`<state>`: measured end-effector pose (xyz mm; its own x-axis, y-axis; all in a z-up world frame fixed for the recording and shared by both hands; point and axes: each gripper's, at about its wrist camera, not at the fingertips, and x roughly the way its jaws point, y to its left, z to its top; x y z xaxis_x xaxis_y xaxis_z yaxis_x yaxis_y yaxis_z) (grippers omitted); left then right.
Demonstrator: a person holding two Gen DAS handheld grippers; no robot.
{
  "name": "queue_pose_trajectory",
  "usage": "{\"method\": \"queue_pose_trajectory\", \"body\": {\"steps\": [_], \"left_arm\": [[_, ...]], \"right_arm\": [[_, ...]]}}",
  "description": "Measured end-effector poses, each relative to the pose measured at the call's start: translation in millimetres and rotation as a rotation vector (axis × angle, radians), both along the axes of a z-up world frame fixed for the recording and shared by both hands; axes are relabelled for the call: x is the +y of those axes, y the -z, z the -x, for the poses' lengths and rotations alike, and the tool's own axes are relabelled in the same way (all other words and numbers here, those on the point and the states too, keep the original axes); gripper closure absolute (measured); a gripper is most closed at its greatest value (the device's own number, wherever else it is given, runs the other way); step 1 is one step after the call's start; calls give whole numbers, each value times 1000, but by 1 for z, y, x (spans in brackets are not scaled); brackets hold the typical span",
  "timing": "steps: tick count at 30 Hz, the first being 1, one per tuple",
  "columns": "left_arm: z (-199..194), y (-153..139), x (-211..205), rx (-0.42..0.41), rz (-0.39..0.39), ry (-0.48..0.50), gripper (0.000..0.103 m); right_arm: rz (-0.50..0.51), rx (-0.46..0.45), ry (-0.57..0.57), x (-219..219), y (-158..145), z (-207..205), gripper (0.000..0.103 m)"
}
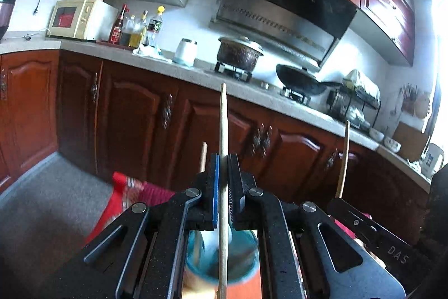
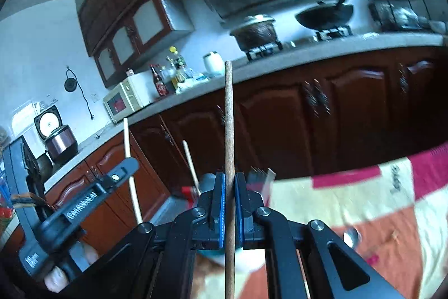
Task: Organize utensils
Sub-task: 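Lift both held chopsticks and carry them over the cup opening, then lower both chopsticks into the teal-rimmed cup and open both tools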
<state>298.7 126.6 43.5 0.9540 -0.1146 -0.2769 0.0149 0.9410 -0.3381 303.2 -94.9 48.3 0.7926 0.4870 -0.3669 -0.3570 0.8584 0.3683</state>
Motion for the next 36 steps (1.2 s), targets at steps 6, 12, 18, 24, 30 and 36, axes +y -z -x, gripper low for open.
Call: {"method": "queue_pose_trajectory", "body": {"steps": [6,12,18,24,30,36], "left_arm": [[-38,21,21,-5,41,1,98],[-49,37,23,-19,26,-2,98],[-57,44,14,-34,15,16,98],[-55,61,4,-36,-54,23,98],[-46,69,0,-29,-85,45,98],[-33,73,2,-4,-93,64,98]], "right_arm": [[24,-27,31,40,10,-36,97],[58,-33,65,58,25,-60,97],[62,-37,87,55,28,-69,97],[95,23,66,57,42,-77,97],[104,109,20,53,54,-77,97],[104,140,-30,50,57,-58,97]]}}
